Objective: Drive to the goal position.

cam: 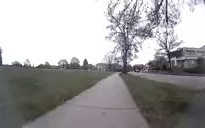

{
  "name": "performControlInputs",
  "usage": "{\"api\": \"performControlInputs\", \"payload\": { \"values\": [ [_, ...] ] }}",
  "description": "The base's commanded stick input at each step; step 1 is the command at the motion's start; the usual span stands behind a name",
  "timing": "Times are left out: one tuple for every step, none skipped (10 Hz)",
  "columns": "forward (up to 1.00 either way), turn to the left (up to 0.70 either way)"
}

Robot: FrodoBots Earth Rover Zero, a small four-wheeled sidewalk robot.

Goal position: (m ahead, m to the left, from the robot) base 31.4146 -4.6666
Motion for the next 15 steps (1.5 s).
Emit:
{"api": "performControlInputs", "payload": {
  "values": [
    [1.00,0.00],
    [1.00,0.00],
    [1.00,0.00],
    [1.00,0.00],
    [1.00,0.00],
    [1.00,0.00],
    [1.00,0.00],
    [1.00,0.00],
    [1.00,0.00],
    [1.00,0.00],
    [1.00,-0.01],
    [1.00,-0.22],
    [1.00,-0.38],
    [1.00,-0.21],
    [1.00,-0.06]
  ]
}}
